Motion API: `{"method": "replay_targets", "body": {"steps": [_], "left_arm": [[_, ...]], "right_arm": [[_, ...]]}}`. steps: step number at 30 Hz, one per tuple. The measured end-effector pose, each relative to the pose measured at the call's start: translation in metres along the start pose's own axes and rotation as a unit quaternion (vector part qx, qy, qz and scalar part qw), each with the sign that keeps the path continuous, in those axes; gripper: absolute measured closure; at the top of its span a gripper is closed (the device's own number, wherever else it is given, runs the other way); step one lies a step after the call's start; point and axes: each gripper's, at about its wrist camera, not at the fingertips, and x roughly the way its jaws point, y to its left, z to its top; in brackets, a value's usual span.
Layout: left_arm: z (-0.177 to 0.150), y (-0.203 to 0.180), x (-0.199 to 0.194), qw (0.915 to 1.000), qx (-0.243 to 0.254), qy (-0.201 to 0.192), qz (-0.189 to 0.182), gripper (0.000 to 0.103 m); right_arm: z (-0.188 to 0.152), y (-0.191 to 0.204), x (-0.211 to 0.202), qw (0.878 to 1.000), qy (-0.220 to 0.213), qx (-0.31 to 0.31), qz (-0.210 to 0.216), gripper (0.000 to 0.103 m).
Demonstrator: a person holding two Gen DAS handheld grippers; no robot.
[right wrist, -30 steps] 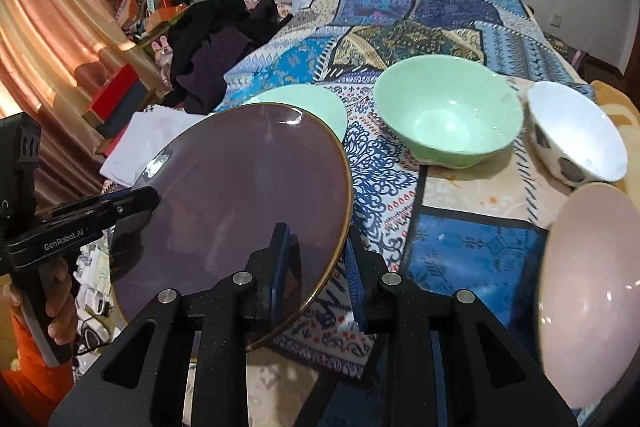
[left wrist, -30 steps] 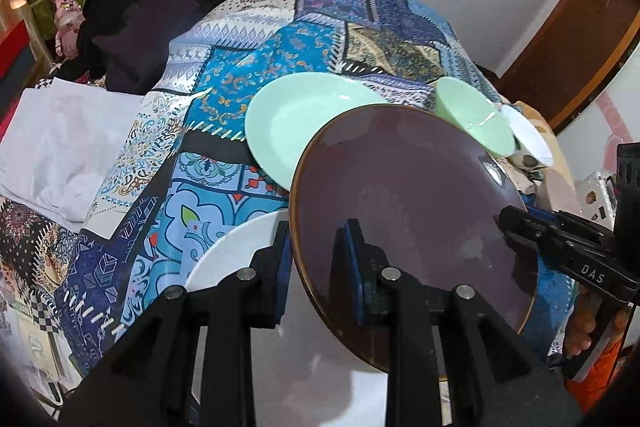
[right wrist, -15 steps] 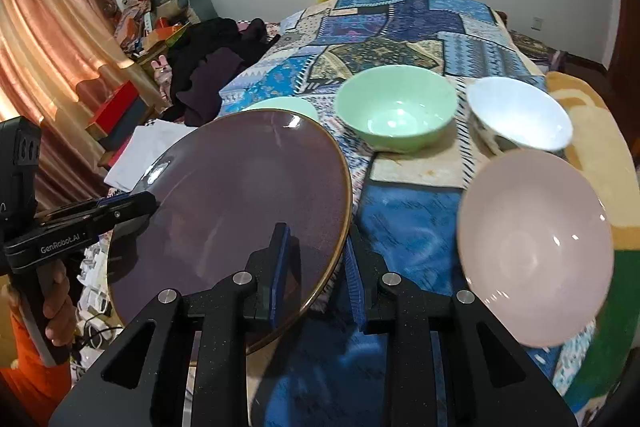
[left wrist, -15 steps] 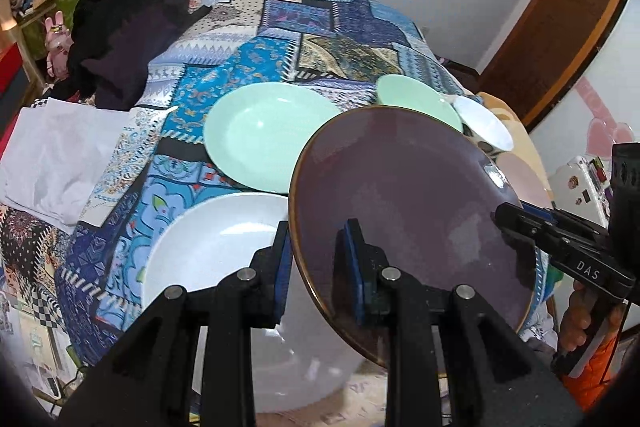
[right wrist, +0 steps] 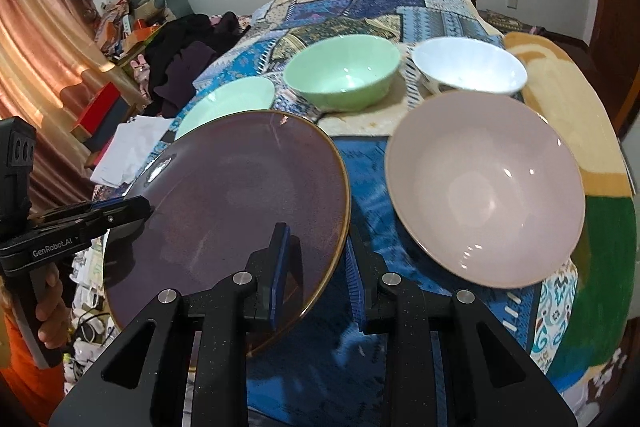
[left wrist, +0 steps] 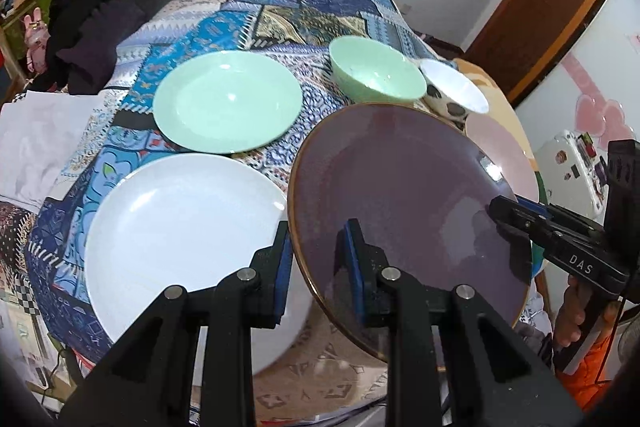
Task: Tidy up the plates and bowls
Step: 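Lift the purple plate off the white plate and carry it toward the pink bowl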
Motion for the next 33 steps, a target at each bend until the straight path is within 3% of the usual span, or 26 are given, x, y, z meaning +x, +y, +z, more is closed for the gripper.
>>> {"method": "replay_targets", "body": {"steps": [12,33], "left_arm": [[-0.003,-0.012,0.038,0.9991,0.002,0.043,0.007,0.078],[0.006,-0.011,0.072,0.9976,0.010,0.068,0.000,0.078]], "right_arm": [[-0.013,-0.022,0.017,0.999,0.034,0.014,-0.007,0.079],[-0.014,-0.039,0.025,0.998,0.051,0.039,-0.003,0.076]]}}
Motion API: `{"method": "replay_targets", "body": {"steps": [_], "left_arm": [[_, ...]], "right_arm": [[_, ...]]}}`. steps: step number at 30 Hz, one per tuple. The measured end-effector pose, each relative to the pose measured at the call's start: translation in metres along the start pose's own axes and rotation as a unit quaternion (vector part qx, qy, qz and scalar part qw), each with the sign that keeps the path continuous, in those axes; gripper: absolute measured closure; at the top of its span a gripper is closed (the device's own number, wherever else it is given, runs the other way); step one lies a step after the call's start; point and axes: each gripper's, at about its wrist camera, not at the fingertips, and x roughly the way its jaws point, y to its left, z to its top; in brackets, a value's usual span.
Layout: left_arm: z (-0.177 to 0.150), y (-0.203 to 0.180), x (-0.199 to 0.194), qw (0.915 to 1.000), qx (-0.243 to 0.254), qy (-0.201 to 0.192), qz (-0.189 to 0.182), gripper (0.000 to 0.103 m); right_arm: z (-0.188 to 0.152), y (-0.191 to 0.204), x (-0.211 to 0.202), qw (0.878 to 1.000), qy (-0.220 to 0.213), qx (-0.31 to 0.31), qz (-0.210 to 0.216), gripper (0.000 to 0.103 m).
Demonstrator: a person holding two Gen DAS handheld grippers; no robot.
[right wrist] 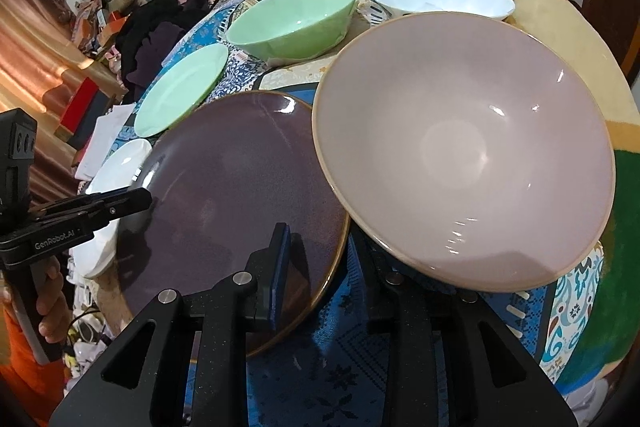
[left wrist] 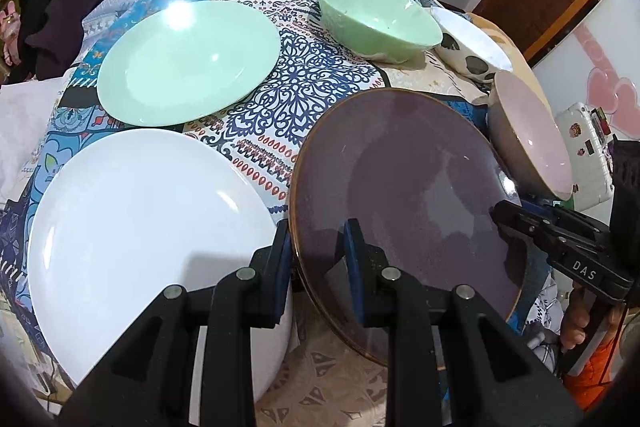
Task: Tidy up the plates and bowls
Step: 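Lift the purple plate off the white plate and carry it toward the pink bowl, then lower the purple plate onto the bed and open the left tool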
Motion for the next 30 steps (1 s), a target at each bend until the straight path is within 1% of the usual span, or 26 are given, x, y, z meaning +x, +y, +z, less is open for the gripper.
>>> {"method": "replay_targets", "body": {"steps": [2,4,7,11,16,18,20,21,22,23,25,27,29,30], "left_arm": [[0.000,0.000,-0.003,1.0000,-0.001,-0.005,0.004,0.078],[0.000,-0.001,-0.010,0.9998,0.005,-0.018,0.009,0.078],[0.000,-0.002,-0.024,0.9994,0.007,-0.034,0.000,0.078],[-0.003,-0.003,-0.041,0.9984,0.009,-0.055,0.009,0.078],[-0.011,0.000,-0.062,0.9968,0.003,-0.078,0.018,0.070],[-0.015,0.002,-0.070,0.9957,0.000,-0.089,0.024,0.065],[-0.018,0.007,-0.080,0.9943,-0.006,-0.102,0.030,0.054],[-0.019,0.009,-0.083,0.9936,-0.009,-0.107,0.033,0.050],[-0.021,0.012,-0.088,0.9927,-0.014,-0.114,0.037,0.042],[-0.023,0.016,-0.093,0.9916,-0.019,-0.121,0.042,0.037],[-0.027,0.023,-0.101,0.9893,-0.028,-0.132,0.055,0.033],[-0.031,0.033,-0.107,0.9879,-0.036,-0.136,0.066,0.029],[-0.035,0.042,-0.111,0.9868,-0.044,-0.138,0.073,0.022],[-0.038,0.049,-0.114,0.9859,-0.052,-0.139,0.077,0.021]], "right_arm": [[0.000,0.001,-0.006,1.000,-0.006,-0.004,-0.006,0.076],[0.000,0.004,-0.010,1.000,-0.010,-0.009,-0.012,0.076],[0.002,0.007,-0.014,1.000,-0.014,-0.008,-0.009,0.074],[0.000,0.014,-0.029,0.999,-0.031,-0.014,-0.003,0.072],[0.004,0.028,-0.042,0.998,-0.051,-0.028,-0.001,0.065],[0.007,0.036,-0.047,0.998,-0.060,-0.035,0.001,0.059],[0.010,0.046,-0.051,0.997,-0.070,-0.044,0.002,0.047],[0.011,0.049,-0.051,0.996,-0.074,-0.047,0.002,0.046],[0.013,0.054,-0.052,0.996,-0.078,-0.053,0.002,0.043],[0.014,0.059,-0.051,0.995,-0.079,-0.058,0.002,0.042],[0.017,0.067,-0.049,0.995,-0.078,-0.067,0.006,0.042],[0.020,0.075,-0.045,0.994,-0.076,-0.077,0.010,0.041],[0.022,0.084,-0.041,0.993,-0.073,-0.089,0.011,0.041],[0.023,0.089,-0.038,0.993,-0.071,-0.095,0.013,0.041]]}}
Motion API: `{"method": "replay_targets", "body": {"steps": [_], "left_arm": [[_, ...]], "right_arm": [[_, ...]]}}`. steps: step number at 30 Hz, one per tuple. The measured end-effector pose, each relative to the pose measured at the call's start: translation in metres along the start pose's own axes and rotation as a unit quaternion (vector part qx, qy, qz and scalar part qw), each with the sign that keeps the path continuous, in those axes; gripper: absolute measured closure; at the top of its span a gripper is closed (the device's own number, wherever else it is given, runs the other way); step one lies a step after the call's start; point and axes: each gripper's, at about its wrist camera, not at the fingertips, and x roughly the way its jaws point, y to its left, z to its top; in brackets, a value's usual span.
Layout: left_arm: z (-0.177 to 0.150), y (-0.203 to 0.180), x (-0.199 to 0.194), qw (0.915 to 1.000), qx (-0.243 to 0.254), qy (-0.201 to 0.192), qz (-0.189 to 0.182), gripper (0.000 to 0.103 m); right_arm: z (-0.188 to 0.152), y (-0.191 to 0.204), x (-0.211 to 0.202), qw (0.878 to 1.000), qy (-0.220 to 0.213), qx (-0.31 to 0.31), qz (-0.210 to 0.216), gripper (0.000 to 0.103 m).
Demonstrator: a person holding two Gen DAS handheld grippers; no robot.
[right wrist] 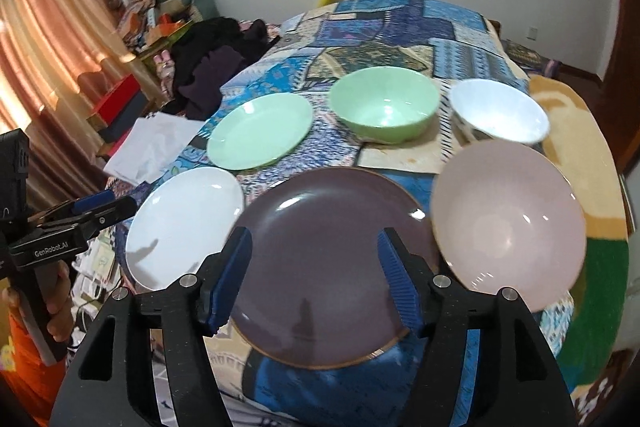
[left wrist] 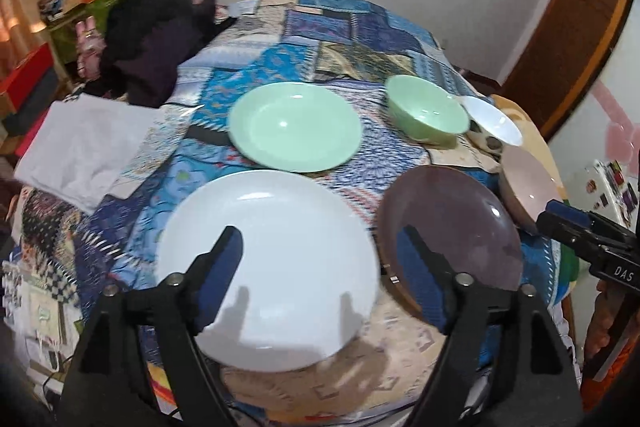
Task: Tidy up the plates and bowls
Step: 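Lower the purple plate onto the bed and open the left tool, then grasp the rim of the white plate with the left tool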
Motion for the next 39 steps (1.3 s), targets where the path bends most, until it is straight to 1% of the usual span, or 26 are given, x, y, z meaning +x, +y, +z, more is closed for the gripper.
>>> {"method": "replay_targets", "body": {"steps": [5,11,18,19,20,21,23,24,26,27,29,30,31,34,38,39], "left_arm": [[-0.009,0.029,-0.004,0.9995,-0.023,0.003,0.021,0.019],[-0.021,0.061,0.002,0.9980,-0.044,0.019,0.040,0.019],[-0.031,0.100,0.017,0.9959,-0.068,0.039,0.045,0.020],[-0.032,0.105,0.020,0.9956,-0.072,0.043,0.042,0.022],[-0.033,0.110,0.022,0.9953,-0.075,0.046,0.040,0.027],[-0.034,0.114,0.025,0.9949,-0.079,0.050,0.038,0.030],[-0.036,0.121,0.032,0.9942,-0.086,0.059,0.026,0.038],[-0.037,0.123,0.034,0.9940,-0.088,0.062,0.022,0.040],[-0.039,0.127,0.039,0.9935,-0.088,0.070,0.014,0.049],[-0.039,0.129,0.041,0.9934,-0.088,0.073,0.010,0.051],[-0.041,0.131,0.044,0.9932,-0.088,0.077,0.000,0.064],[-0.042,0.133,0.046,0.9929,-0.087,0.081,-0.005,0.066],[-0.042,0.133,0.048,0.9927,-0.087,0.083,-0.008,0.071],[-0.043,0.136,0.054,0.9923,-0.087,0.088,-0.014,0.077],[-0.043,0.138,0.057,0.9922,-0.087,0.085,-0.025,0.081],[-0.042,0.138,0.057,0.9925,-0.084,0.084,-0.026,0.081]], "right_arm": [[0.008,0.020,0.020,0.999,0.015,-0.027,0.011,0.041],[0.016,0.041,0.047,0.998,0.036,-0.051,0.020,0.041],[0.023,0.064,0.083,0.995,0.066,-0.070,0.030,0.041],[0.024,0.066,0.088,0.994,0.070,-0.073,0.031,0.042],[0.025,0.069,0.094,0.994,0.076,-0.075,0.031,0.044],[0.026,0.071,0.100,0.993,0.081,-0.078,0.031,0.047],[0.028,0.075,0.111,0.992,0.094,-0.082,0.034,0.057],[0.030,0.077,0.116,0.991,0.101,-0.083,0.036,0.059],[0.031,0.079,0.125,0.989,0.112,-0.087,0.039,0.066],[0.031,0.081,0.129,0.988,0.117,-0.090,0.039,0.068],[0.033,0.085,0.141,0.986,0.130,-0.097,0.039,0.073],[0.034,0.086,0.145,0.985,0.134,-0.098,0.039,0.074],[0.034,0.088,0.149,0.985,0.137,-0.102,0.036,0.074],[0.033,0.090,0.160,0.983,0.146,-0.109,0.026,0.077],[0.029,0.090,0.172,0.980,0.162,-0.111,0.021,0.085],[0.028,0.090,0.172,0.980,0.162,-0.115,0.018,0.085]]}}
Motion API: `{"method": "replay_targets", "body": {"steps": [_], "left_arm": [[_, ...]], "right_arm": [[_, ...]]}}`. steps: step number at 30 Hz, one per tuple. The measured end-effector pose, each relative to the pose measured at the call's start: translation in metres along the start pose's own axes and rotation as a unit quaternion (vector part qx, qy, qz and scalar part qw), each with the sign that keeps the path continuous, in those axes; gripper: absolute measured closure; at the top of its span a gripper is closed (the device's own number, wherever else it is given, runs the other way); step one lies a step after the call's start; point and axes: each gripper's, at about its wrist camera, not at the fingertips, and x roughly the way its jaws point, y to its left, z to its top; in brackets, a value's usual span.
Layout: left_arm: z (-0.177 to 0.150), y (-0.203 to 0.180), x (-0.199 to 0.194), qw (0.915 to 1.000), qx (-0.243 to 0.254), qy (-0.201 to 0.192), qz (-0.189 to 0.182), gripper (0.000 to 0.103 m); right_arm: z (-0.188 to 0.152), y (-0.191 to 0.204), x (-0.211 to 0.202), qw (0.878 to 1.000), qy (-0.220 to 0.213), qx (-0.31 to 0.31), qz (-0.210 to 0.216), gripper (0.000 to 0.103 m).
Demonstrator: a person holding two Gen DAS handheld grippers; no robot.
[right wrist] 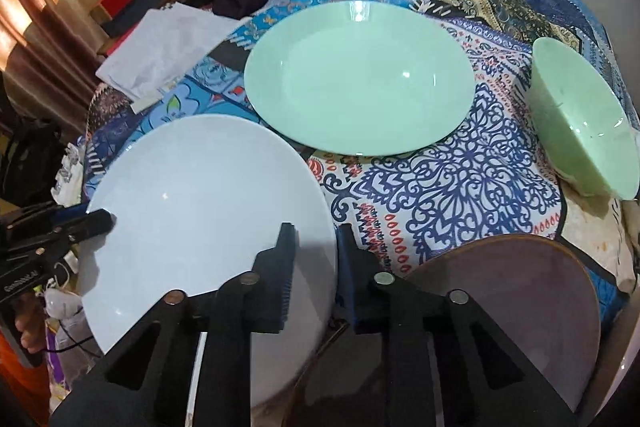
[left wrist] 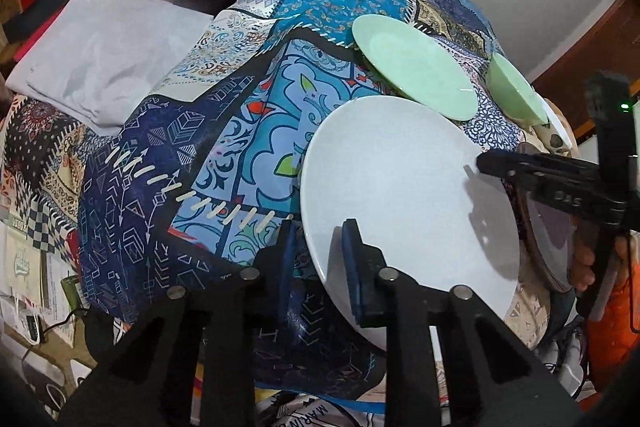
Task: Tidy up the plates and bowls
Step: 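Grasp the rim of the white plate with the left tool, then lift the white plate and carry it toward the purple plate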
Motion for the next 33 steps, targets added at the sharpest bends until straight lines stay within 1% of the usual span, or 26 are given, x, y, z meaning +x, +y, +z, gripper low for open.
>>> {"method": "replay_targets", "body": {"steps": [4,10,19,22,25,30,33], "left_arm": [[0.002,0.000,0.000,1.0000,0.005,0.001,-0.004,0.085],[0.007,0.002,0.002,1.0000,0.007,0.000,0.002,0.085],[0.016,0.019,0.002,0.9998,-0.010,0.009,0.014,0.085],[0.013,0.021,-0.001,0.9997,-0.010,0.013,0.018,0.085],[0.005,0.022,-0.005,0.9997,-0.011,0.016,0.015,0.085],[-0.007,0.022,-0.010,0.9996,-0.018,0.024,0.000,0.084],[-0.012,0.020,-0.009,0.9992,-0.018,0.032,-0.011,0.079]], "right_arm": [[0.000,0.002,-0.001,1.000,0.000,-0.005,-0.006,0.085],[-0.002,0.007,-0.003,1.000,0.003,-0.003,0.004,0.084],[-0.008,0.017,-0.005,0.999,0.005,-0.004,0.035,0.085],[-0.010,0.018,-0.004,0.999,0.005,-0.002,0.035,0.084],[-0.012,0.018,0.000,0.999,0.013,0.002,0.044,0.081],[-0.013,0.021,0.001,0.999,0.012,-0.002,0.043,0.080],[-0.015,0.027,0.002,0.999,0.009,-0.015,0.035,0.076]]}}
